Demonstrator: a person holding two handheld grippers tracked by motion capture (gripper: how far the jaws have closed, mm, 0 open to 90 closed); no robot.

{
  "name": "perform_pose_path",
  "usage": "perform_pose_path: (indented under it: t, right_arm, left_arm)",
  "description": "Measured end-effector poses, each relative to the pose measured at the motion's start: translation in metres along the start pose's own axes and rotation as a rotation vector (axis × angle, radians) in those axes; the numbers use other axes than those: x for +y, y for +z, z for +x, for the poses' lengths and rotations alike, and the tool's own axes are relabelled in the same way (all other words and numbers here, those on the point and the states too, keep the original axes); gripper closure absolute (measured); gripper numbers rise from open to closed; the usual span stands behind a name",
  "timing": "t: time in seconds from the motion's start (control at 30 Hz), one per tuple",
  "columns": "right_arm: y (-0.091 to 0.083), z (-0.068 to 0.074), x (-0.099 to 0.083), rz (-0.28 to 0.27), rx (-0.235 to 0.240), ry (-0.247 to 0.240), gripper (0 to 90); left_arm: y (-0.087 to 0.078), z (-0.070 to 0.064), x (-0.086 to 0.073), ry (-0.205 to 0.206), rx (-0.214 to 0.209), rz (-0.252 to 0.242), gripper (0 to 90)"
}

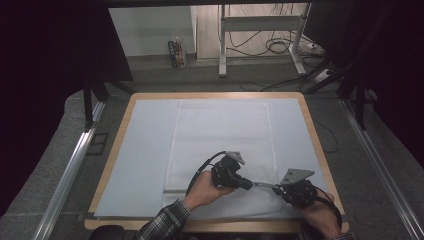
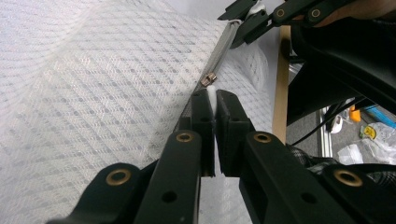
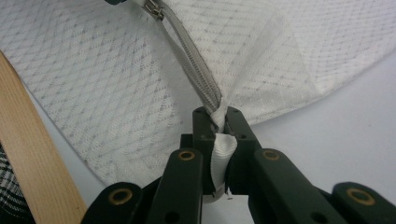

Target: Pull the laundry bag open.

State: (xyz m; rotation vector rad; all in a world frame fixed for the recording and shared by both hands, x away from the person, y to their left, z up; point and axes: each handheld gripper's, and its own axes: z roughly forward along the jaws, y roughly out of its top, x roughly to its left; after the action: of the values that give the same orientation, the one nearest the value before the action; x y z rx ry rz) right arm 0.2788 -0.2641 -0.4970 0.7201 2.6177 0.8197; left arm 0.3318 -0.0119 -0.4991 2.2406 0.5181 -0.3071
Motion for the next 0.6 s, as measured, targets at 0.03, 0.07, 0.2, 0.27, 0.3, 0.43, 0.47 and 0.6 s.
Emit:
perform_pose_path:
  t: [0.03, 0.07, 0.2, 0.27, 0.3, 0.43, 0.47, 0.6]
  right_arm:
    - [0.0, 0.0, 0.0, -0.001, 0.0, -0.001, 84.5]
    - [0.0, 0.0, 0.0, 0.003, -0.002, 0.001, 84.5]
    - [0.0, -0.001, -0.001, 0.002, 0.002, 0.012, 84.5]
    - [0.0, -0.001, -0.001, 0.002, 0.002, 0.013, 84.5]
    - [0.0, -0.001, -0.001, 0.005, -0.001, 0.012, 84.5]
    - [0.0, -0.001, -0.002, 0.006, -0.001, 0.009, 84.5]
    - [0.0, -0.001, -0.002, 0.005, -0.001, 0.008, 84.5]
    - [-0.001, -0.001, -0.002, 0.001, -0.002, 0.006, 84.5]
  left_arm:
    - [0.0, -0.001, 0.0, 0.002, 0.005, 0.003, 87.4]
    - [-0.001, -0.001, 0.0, 0.009, 0.011, 0.009, 87.4]
    - [-0.004, 0.0, -0.004, -0.002, 0.015, 0.003, 87.4]
    - [-0.005, 0.001, -0.006, -0.006, 0.02, 0.003, 87.4]
    - [-0.005, 0.001, -0.007, -0.008, 0.021, 0.002, 87.4]
    - [-0.01, 0.003, -0.012, -0.02, 0.025, -0.004, 87.4]
    - [-0.012, 0.003, -0.013, -0.021, 0.029, -0.002, 87.4]
    - [-0.017, 0.005, -0.019, -0.035, 0.032, -0.011, 87.4]
